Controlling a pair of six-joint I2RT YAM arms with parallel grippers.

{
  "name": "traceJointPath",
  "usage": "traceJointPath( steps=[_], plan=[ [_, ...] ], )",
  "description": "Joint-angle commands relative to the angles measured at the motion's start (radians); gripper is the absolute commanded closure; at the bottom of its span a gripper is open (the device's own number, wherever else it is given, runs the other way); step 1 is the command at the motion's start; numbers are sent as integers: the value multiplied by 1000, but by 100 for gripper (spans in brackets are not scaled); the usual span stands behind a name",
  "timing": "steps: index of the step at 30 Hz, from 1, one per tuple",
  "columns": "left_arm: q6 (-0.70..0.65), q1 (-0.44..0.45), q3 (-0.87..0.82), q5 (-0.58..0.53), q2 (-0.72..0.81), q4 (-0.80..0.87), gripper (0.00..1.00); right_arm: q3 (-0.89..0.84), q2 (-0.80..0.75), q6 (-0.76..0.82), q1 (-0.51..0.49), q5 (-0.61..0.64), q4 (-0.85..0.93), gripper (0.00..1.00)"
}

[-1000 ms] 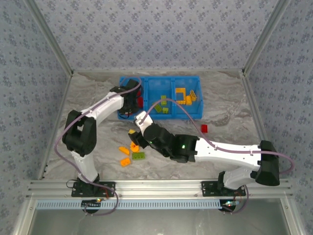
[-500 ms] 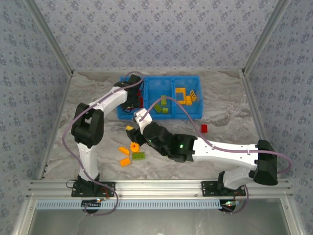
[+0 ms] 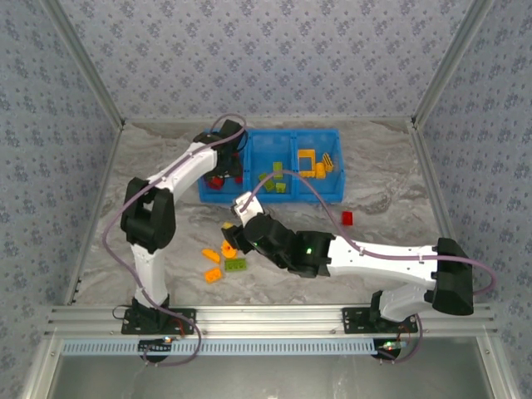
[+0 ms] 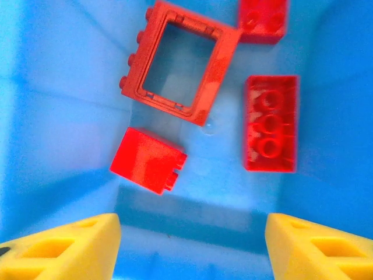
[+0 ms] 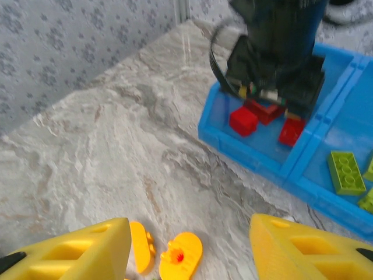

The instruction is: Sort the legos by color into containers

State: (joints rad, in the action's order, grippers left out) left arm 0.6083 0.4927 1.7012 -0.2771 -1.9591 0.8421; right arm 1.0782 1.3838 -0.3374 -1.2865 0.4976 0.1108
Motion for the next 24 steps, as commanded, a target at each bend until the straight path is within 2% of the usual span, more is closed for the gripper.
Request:
traceJointPath(
  steps=[1, 5, 9, 11, 15, 19, 24],
  plan=[
    [50, 26, -35, -13, 204, 34, 38, -16, 1, -96, 10, -23, 87, 44],
    [120, 41, -197, -28, 470, -1, 43, 63, 125, -245, 17, -66, 211, 47],
    [123, 69, -380, -20, 773, 14, 41, 228, 311, -379, 21, -128, 350, 45],
    [107, 69, -454, 39, 919, 47, 38, 280, 379, -425, 28, -169, 376, 44],
    [40, 70, -557, 225, 1175, 122, 29, 375, 490, -495, 54, -251, 424, 42],
    [39, 69, -603, 382, 1313, 215, 28, 469, 588, -546, 68, -280, 513, 40],
    [71, 69, -649, 404, 1400, 237, 29, 516, 654, -599, 87, -277, 579, 38]
  ],
)
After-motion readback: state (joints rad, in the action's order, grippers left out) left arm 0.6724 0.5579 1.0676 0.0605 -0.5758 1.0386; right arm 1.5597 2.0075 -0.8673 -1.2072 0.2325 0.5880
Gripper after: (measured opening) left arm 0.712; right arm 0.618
